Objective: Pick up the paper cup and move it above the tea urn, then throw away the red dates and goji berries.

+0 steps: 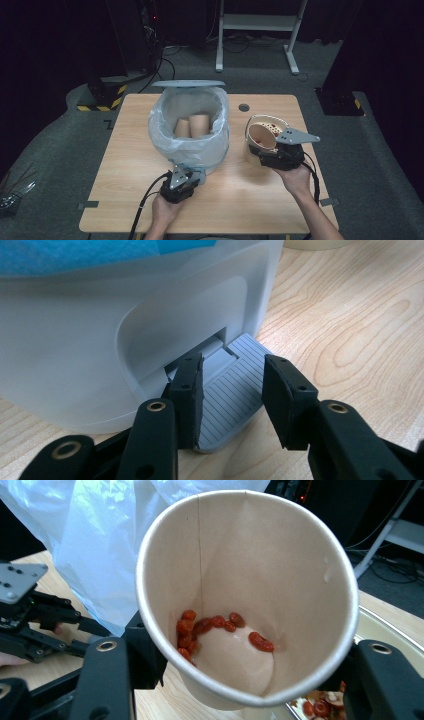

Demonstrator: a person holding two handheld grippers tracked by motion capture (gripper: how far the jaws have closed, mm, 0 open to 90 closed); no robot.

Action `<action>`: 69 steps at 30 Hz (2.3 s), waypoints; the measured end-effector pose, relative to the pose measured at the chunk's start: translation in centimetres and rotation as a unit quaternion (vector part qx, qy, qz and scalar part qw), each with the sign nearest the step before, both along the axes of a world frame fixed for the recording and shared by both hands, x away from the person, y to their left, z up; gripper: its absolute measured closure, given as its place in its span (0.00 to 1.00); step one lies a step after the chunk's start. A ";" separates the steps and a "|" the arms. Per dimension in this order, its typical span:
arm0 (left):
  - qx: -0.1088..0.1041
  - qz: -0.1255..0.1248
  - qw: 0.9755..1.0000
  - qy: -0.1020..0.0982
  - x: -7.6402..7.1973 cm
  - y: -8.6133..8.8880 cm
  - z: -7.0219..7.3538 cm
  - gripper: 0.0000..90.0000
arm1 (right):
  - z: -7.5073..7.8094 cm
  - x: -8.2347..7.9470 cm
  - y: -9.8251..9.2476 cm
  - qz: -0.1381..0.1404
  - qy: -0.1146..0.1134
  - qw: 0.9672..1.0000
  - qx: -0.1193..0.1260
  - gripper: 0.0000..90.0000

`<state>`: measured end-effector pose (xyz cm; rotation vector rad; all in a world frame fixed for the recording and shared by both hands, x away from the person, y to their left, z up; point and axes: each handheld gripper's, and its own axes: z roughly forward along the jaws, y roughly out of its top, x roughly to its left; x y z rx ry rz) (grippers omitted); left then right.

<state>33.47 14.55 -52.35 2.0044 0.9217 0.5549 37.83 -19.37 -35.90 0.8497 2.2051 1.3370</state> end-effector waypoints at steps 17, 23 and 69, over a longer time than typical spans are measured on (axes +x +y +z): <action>0.000 0.000 1.000 0.000 0.0 0.0 0.0 0.67 | 0.2 0.7 0.2 0.002 0.011 1.000 0.010 0.43; 0.000 -0.001 1.000 -0.001 0.0 0.0 0.0 0.67 | 0.5 1.1 0.5 0.007 0.013 1.000 0.014 0.42; 0.000 -0.004 1.000 0.002 0.0 0.0 0.0 0.66 | 6.4 2.9 4.4 0.059 0.002 0.998 0.034 0.42</action>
